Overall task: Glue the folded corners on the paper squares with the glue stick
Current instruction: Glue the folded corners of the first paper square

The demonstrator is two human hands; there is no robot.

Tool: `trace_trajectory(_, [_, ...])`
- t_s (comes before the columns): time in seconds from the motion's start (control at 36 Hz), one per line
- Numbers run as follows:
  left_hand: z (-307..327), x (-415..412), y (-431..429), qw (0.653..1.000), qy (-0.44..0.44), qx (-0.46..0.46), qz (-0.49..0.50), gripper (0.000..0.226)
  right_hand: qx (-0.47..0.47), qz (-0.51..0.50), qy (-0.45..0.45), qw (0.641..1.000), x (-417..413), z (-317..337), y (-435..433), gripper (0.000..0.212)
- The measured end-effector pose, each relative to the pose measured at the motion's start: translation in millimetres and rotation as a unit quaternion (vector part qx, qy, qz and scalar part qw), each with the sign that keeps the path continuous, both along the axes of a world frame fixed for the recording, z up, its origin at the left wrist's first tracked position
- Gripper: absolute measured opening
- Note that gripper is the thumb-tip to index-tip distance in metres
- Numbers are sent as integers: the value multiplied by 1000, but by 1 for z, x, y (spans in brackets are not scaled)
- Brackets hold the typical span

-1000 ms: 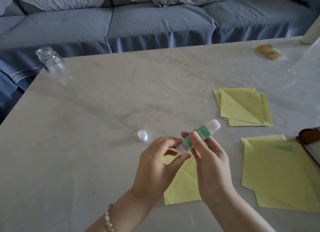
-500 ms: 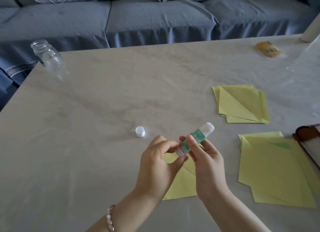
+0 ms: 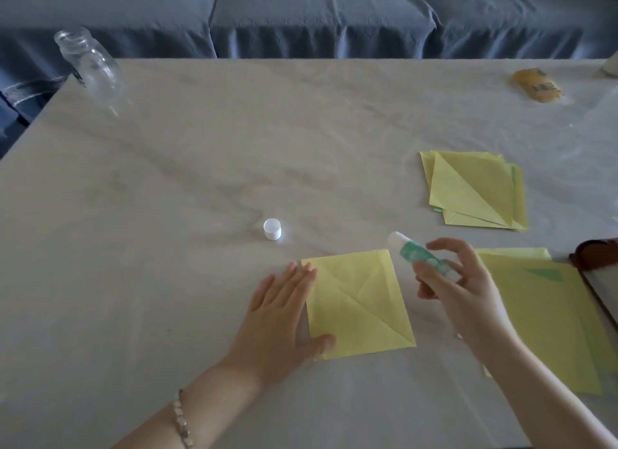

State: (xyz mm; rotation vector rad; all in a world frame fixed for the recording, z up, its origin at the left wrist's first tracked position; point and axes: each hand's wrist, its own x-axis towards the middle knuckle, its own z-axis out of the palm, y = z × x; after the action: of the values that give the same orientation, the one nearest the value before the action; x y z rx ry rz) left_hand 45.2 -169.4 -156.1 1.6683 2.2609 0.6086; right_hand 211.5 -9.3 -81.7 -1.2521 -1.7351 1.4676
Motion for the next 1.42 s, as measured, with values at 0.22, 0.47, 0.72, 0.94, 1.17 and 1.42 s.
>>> trace_trajectory(0.22, [-1, 3, 11, 1000, -3, 6, 11, 88, -49, -69, 93, 992, -4, 3, -1, 12])
trace_trajectory(0.47, [5, -10, 13, 999, 8, 49, 22, 76, -23, 18, 9, 1000, -36, 4, -2, 22])
trace_trajectory(0.72, [-11, -20, 19, 992, 75, 100, 13, 49, 123, 96, -115, 981, -79, -5, -7, 29])
trace_trajectory(0.94, [-11, -19, 20, 991, 73, 107, 26, 54, 193, 142, -164, 957, -95, -18, -7, 32])
trace_trajectory(1.17, [-10, -18, 19, 992, 72, 98, 30, 56, 261, 169, -174, 934, -98, -24, -11, 27])
trace_trajectory(1.42, [-9, -16, 19, 990, 96, 94, 27, 55, 264, 165, -161, 937, -99, -32, -14, 31])
